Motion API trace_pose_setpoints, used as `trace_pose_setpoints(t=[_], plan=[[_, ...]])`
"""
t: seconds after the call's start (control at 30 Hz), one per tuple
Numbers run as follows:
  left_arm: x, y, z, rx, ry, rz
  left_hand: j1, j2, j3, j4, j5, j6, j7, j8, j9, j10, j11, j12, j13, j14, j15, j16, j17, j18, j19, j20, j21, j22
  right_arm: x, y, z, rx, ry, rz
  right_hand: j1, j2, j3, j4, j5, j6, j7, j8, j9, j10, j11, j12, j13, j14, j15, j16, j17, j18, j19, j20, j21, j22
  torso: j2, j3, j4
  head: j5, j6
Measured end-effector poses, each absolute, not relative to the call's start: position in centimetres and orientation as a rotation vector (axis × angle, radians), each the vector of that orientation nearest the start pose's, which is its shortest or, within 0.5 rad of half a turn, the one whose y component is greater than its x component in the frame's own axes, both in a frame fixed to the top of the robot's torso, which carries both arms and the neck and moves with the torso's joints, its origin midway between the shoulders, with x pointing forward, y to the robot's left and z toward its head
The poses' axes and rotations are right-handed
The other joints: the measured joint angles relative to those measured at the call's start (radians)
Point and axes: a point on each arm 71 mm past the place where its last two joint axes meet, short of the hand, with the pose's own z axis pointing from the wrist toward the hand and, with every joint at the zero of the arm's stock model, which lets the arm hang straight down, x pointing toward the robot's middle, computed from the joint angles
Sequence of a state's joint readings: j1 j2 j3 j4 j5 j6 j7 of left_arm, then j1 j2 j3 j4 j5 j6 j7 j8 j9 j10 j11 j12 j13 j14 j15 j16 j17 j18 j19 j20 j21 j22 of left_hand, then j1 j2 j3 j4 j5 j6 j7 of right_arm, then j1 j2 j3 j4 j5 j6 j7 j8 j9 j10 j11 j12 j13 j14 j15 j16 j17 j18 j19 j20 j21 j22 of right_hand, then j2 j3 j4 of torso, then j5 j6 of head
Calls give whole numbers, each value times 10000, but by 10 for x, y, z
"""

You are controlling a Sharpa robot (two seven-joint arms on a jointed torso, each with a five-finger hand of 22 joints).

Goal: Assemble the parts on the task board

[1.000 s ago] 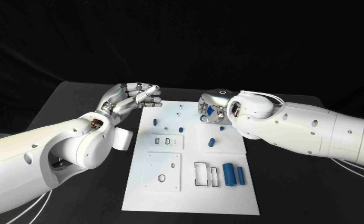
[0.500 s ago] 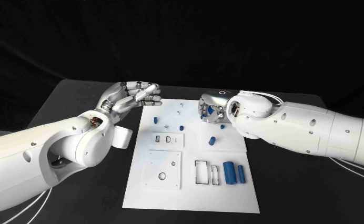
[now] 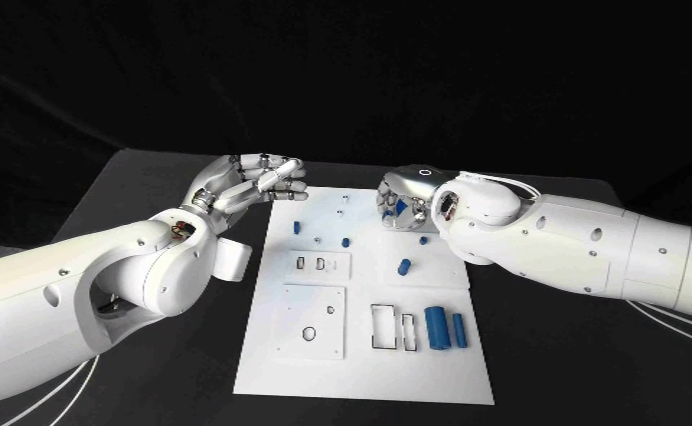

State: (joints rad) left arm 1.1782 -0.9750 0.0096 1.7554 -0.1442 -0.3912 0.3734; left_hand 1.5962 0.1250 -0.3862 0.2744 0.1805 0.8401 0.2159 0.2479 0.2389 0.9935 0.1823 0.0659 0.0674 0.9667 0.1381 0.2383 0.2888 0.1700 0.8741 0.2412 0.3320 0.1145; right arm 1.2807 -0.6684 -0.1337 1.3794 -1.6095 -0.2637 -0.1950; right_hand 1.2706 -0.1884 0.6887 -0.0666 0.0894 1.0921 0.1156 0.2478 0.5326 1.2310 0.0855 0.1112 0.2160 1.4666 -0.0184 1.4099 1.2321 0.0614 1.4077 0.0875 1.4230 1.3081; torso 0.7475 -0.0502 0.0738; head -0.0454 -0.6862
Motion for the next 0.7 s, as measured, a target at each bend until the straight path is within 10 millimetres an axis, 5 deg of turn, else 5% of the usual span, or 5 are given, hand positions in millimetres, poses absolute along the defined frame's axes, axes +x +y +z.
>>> trace_pose_setpoints(t=[0.7], plan=[[447, 205, -149, -9668, 14336, -15634, 0, 0, 1, 1, 0, 0, 0, 0, -2, -36, -36, 0, 0, 0, 0, 1, 12, 0, 0, 0, 0, -9, 520, -125, -162, -2974, 14514, 5352, 93, 14, 1, -55, 113, 23, -24, 75, 202, 0, 3, -2, 0, 0, 1, 39, 65, -3, 106, -35, 79, -2, 26, -45, 77, -2, 188]])
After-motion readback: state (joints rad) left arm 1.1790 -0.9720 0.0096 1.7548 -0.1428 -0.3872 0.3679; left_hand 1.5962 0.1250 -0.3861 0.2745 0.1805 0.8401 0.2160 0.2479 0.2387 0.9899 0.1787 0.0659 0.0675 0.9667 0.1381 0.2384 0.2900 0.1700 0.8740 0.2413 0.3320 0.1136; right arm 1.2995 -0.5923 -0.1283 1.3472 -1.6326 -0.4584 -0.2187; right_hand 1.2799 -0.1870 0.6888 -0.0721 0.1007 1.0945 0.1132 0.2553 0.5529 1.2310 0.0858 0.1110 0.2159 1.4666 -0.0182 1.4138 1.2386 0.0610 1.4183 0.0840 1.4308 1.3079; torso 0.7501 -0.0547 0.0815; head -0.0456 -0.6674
